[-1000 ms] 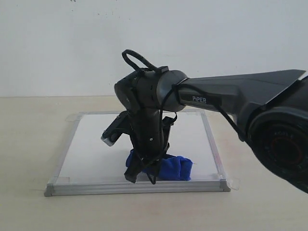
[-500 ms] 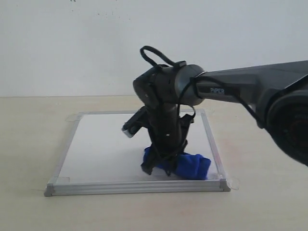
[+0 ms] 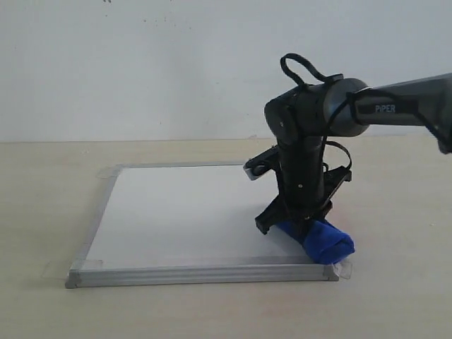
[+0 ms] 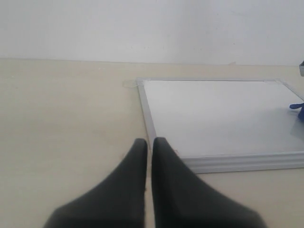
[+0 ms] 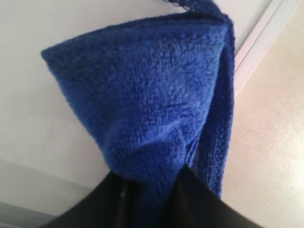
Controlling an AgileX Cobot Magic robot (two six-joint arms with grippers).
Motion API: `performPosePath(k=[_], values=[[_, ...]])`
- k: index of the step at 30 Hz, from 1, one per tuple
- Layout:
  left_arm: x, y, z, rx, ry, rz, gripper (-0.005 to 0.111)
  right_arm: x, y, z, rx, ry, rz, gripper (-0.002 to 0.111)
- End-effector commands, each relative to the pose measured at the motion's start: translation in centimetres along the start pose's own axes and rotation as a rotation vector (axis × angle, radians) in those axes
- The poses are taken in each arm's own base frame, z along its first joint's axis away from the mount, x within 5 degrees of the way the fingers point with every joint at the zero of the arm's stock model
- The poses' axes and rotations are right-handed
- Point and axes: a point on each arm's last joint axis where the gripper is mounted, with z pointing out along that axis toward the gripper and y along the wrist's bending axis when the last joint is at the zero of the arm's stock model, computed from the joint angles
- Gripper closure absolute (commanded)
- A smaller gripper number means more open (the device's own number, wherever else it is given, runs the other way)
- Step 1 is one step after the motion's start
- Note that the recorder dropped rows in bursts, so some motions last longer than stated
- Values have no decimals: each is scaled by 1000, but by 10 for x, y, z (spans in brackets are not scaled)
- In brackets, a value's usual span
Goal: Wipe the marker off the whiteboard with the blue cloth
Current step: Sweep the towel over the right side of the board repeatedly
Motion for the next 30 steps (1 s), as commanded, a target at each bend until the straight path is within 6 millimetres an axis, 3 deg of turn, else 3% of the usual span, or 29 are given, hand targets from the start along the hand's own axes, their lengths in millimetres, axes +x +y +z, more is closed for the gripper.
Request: performPosePath(k=[1, 4, 8, 13, 18, 23, 26, 28, 30], values=[[1, 0, 0, -2, 3, 9, 103, -1, 42, 11, -36, 63, -95, 109], [1, 0, 0, -2, 3, 9, 103, -16, 77, -8, -42, -80, -172, 109], [1, 0, 0, -2, 3, 9, 103, -30, 110, -32, -49, -240, -252, 109], [1, 0, 0, -2, 3, 9, 103, -36, 121, -50, -49, -298, -294, 109], [1, 0, 0, -2, 3, 9, 103, -34, 95, -45, 89, -221, -319, 109], [1, 0, 0, -2, 3, 9, 103, -29, 43, -38, 205, -91, -252, 109], [1, 0, 0, -2, 3, 9, 103, -29, 13, -33, 200, -82, -101, 109], [1, 0, 0, -2, 3, 9, 103, -28, 3, -30, 165, -80, 14, 109], [1, 0, 0, -2, 3, 9, 103, -27, 8, -29, 107, -75, 42, 109]])
